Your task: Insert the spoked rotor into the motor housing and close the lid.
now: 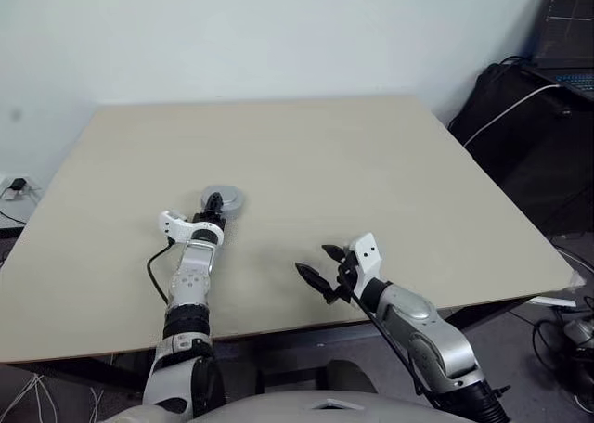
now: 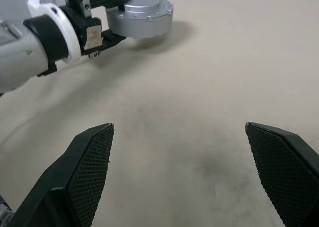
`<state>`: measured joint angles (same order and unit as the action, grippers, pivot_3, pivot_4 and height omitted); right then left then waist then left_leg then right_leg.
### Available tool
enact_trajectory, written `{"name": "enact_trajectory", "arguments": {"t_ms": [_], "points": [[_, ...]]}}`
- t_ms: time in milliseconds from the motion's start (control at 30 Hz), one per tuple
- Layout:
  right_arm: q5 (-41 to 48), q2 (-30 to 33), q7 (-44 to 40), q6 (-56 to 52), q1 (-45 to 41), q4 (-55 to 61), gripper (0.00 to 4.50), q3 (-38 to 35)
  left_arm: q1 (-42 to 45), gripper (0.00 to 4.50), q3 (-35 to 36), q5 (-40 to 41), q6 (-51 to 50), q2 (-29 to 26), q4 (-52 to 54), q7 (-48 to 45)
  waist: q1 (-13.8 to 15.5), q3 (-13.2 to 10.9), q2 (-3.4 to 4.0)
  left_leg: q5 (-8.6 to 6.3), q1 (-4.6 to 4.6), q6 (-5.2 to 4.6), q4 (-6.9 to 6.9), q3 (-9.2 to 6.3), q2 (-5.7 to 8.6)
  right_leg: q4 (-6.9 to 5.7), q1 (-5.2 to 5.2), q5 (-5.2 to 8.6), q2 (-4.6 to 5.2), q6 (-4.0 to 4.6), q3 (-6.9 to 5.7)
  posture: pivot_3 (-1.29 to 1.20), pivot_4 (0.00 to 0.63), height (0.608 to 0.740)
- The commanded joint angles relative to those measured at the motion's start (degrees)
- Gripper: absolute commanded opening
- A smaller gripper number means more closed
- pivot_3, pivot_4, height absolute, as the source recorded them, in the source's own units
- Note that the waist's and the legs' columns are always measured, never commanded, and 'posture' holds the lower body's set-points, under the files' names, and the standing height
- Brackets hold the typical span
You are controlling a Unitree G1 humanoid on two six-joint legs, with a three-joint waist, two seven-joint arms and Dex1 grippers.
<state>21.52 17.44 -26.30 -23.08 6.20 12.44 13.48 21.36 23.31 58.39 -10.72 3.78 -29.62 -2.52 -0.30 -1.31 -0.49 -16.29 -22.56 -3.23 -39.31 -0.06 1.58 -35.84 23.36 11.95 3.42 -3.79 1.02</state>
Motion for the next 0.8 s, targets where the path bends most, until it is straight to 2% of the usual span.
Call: {"name": "enact_trajectory", "arguments": {"t_ms": [33, 267, 300, 467, 600, 700, 800], "points": [[-0.7, -0.4, 0.1, 0.6, 0.1, 1.1, 4.5, -1.4, 3.2, 2.13, 1.4, -3.2, 1.4, -0.6, -1.0, 0.6, 0.0, 0.0, 0.0, 0.01, 0.0, 0.01, 0.0, 0.0, -0.01, 0.0, 0.0, 0.0, 0.0, 0.0, 0.0, 0.0, 0.0, 0.74], [-1.5, -1.0, -0.2, -0.1, 0.1, 0.7, 4.5, -1.2, 3.3, 2.13, 3.3, -8.0, 1.5, 0.0, -2.5, 5.1, 0.0, 0.0, -0.01, 0.02, 0.1, 0.03, 0.0, 0.0, -0.05, -0.02, -0.07, -0.06, 0.01, 0.15, 0.01, 0.0, 0.0, 0.74], [-1.9, -1.1, -0.1, -0.1, -0.1, 0.5, 4.5, -1.1, 2.9, 2.84, 3.3, -8.4, 1.2, 0.2, -2.1, 5.2, -0.1, 0.0, -0.01, 0.03, 0.15, 0.04, 0.0, 0.0, -0.06, -0.02, -0.12, -0.07, 0.01, 0.17, 0.01, 0.0, 0.0, 0.74], [-2.9, -1.5, -0.3, -0.2, -0.5, 0.0, 4.5, -0.9, -1.3, 4.41, 2.0, -10.2, -2.9, 1.0, 3.4, 6.4, -0.4, 0.0, -0.01, 0.01, 0.8, 0.02, 0.05, 0.03, -0.15, 0.01, -0.73, -0.03, 0.05, 0.2, 0.0, 0.0, 0.0, 0.74], [-3.3, -2.0, -0.2, -0.5, -0.3, 0.4, 4.5, -0.9, -10.0, 4.46, -2.0, -11.2, -12.1, 0.0, 13.1, 6.7, -0.6, 0.1, 0.09, 0.0, 0.91, 0.02, 0.1, 0.07, -0.18, -0.01, -0.75, -0.03, 0.08, 0.22, 0.03, 0.0, 0.0, 0.74], [-3.6, -2.6, 0.1, -0.2, -0.1, 0.5, 4.5, -1.2, -18.4, 4.46, -6.9, -12.7, -19.6, -3.2, 22.3, 5.4, -0.7, 0.3, 0.38, -0.06, 0.96, 0.01, 0.18, 0.09, -0.19, -0.02, -0.71, 0.07, 0.11, 0.33, 0.07, 0.0, 0.0, 0.74], [-4.9, -3.6, 2.0, 1.5, 0.3, 0.1, 4.5, -2.1, -26.1, 4.46, -12.0, -15.9, -22.0, -6.7, 31.1, 2.3, -0.8, 0.5, 0.65, -0.12, 1.01, 0.03, 0.22, 0.09, -0.19, -0.03, -0.61, 0.15, 0.13, 0.38, 0.08, 0.0, 0.0, 0.74]]}}
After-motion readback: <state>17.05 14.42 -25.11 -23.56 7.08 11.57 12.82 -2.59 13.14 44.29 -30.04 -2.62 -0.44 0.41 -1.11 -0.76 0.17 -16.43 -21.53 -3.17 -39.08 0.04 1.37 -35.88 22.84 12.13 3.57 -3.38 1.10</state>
